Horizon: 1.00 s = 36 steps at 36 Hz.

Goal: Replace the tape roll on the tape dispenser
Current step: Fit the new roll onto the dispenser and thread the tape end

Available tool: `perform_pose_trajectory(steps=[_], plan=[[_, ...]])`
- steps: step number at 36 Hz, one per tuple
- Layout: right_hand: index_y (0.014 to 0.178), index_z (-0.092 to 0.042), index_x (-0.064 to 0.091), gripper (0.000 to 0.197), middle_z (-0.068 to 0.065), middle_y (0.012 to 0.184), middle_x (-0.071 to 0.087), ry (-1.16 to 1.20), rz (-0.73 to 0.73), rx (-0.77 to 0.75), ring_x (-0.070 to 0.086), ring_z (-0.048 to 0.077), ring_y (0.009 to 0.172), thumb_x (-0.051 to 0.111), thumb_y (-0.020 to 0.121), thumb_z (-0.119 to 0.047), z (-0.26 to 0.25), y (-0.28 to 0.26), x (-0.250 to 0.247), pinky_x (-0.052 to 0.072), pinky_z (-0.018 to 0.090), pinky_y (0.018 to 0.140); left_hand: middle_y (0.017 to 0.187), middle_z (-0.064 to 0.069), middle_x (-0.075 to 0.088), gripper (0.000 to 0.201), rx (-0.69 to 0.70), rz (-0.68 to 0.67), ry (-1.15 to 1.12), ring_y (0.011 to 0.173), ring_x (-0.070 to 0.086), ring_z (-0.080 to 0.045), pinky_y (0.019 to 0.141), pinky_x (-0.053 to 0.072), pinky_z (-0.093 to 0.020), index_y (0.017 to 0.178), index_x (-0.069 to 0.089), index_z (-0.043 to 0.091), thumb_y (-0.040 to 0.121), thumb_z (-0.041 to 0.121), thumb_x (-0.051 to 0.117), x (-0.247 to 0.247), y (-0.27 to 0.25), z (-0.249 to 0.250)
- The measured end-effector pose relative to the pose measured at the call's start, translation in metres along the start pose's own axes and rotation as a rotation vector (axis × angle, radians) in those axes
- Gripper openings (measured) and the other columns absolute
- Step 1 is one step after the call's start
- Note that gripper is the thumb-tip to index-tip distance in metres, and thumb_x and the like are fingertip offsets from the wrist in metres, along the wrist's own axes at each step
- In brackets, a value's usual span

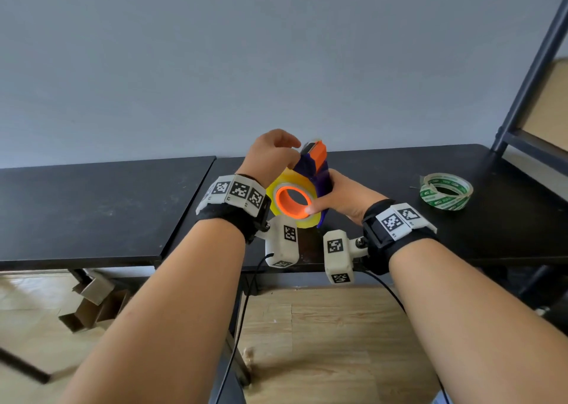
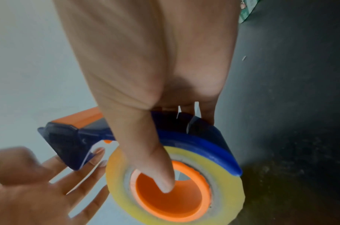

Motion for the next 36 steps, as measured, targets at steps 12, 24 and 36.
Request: perform_pose_trajectory(steps=[12, 24, 36], plan=[[0.106, -0.018, 0.065, 0.043, 0.008, 0.111, 0.073, -0.094, 0.026, -0.011, 0.067, 0.025, 0.105, 0.085, 0.069, -0.011, -0.006, -0.001, 0.003, 0.053, 0.046, 0.098, 0.068, 0.007, 0.062, 0.013, 0.013, 0.092, -0.009, 0.063, 0.055, -0.006, 0.059, 0.042, -0.020, 0.075, 0.065, 0.019, 0.078, 0.029, 0.073, -0.005, -0.005, 0.005], [0.103, -0.010, 0.065, 0.046, 0.008, 0.096, 0.073, -0.209, 0.118, -0.050, 0.069, 0.024, 0.090, 0.085, 0.071, -0.038, -0.010, 0.006, -0.002, 0.056, 0.038, 0.081, 0.058, 0.005, 0.052, 0.017, 0.005, 0.273, 0.025, 0.054, 0.046, -0.009, 0.054, 0.037, -0.023, 0.066, 0.059, 0.016, 0.083, 0.017, 0.064, -0.027, 0.008, 0.001], [0.090, -0.010, 0.059, 0.052, 0.006, 0.078, 0.065, -0.107, 0.220, -0.001, 0.060, 0.019, 0.066, 0.055, 0.089, -0.061, -0.005, 0.008, -0.009, 0.045, 0.031, 0.066, 0.073, 0.000, 0.063, 0.011, -0.035, 0.343, 0.066, 0.071, 0.057, -0.017, 0.058, 0.043, -0.024, 0.083, 0.069, 0.013, 0.086, 0.019, 0.059, -0.031, 0.016, -0.010]])
Point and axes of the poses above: each hand's wrist, its own y-axis towards the middle knuckle, its own x-axis out of the palm, z = x × y, the point moved 8 cm from there along y, towards the middle knuckle
